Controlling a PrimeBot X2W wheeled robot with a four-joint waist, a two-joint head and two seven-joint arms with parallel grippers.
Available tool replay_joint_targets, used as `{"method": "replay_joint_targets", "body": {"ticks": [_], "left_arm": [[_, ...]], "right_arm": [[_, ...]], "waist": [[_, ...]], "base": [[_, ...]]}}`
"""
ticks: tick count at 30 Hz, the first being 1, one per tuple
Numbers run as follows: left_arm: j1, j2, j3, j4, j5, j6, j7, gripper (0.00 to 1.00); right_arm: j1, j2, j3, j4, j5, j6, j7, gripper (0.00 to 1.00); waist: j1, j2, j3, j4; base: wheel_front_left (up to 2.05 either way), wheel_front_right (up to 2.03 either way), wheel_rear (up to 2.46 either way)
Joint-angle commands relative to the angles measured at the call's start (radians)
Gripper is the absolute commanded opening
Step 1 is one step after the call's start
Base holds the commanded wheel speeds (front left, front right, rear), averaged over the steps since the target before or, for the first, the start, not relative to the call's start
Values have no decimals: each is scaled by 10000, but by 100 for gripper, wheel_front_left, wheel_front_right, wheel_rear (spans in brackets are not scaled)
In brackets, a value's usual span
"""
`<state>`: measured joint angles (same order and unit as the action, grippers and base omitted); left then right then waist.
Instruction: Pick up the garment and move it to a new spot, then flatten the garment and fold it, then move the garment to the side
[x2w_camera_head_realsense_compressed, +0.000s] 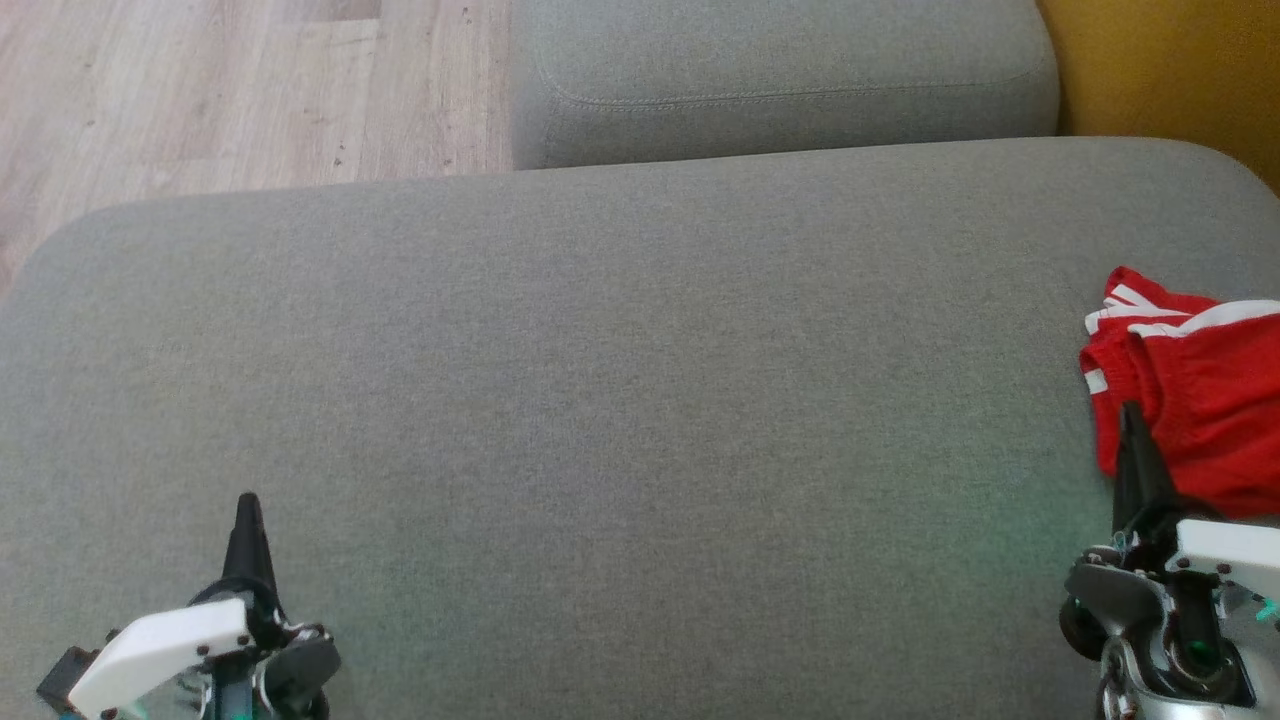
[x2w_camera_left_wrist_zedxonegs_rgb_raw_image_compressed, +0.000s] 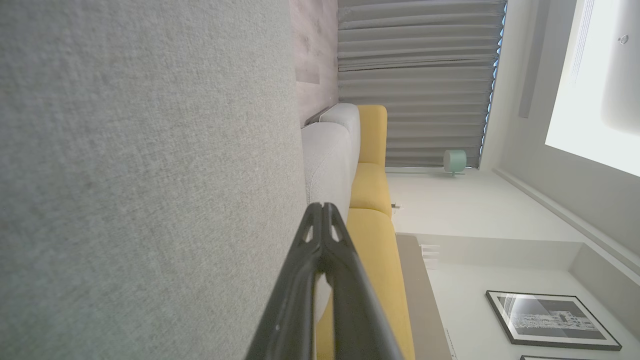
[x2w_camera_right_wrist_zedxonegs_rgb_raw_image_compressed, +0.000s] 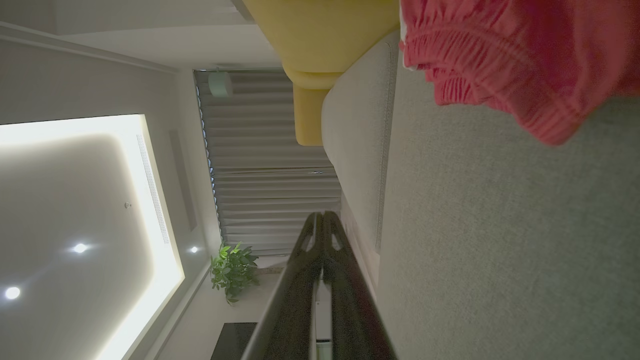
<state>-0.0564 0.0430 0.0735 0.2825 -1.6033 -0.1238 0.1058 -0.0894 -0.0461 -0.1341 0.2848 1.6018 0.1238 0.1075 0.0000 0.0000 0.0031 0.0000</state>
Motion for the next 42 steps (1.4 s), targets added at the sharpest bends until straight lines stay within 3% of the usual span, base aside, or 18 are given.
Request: {"method": "replay_joint_targets", "body": {"ticks": [1,42], "left_arm": [[-517,72,400,-372,-55,-69,73,0],[-516,72,400,-373,-55,-69,73,0]], "right_arm": [[-185,-41,203,-401,68,69,57,0],[-185,-41,204,-401,69,69,57,0]], "waist": [[0,0,0,0],[0,0,0,0]], "base": [[0,0,0],[0,0,0]]}}
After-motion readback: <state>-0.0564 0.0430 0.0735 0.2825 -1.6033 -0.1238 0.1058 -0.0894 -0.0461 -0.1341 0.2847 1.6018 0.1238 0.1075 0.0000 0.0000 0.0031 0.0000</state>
